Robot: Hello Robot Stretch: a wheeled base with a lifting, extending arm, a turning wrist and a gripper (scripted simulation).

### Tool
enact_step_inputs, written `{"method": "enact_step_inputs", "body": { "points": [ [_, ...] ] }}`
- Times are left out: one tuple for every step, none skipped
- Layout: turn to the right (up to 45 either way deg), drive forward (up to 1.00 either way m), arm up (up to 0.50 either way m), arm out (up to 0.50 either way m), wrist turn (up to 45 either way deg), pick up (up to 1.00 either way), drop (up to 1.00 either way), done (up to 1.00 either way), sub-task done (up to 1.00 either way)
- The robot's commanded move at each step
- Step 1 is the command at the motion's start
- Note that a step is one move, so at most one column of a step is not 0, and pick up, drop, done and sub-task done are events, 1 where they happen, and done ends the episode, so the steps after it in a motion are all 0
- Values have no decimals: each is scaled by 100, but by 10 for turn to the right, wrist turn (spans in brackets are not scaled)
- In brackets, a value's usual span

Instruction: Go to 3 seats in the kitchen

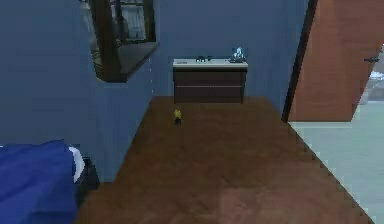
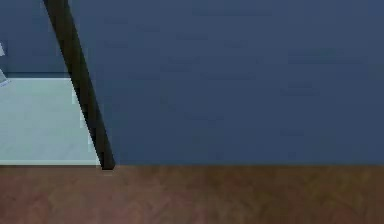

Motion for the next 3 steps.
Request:
{"method": "enact_step_inputs", "body": {
  "points": [
    [270,0,0,0,0,0,0,0,0],
    [30,0,0,0,0,0,0,0,0],
    [0,100,0,0,0,0,0,0,0]
  ]
}}
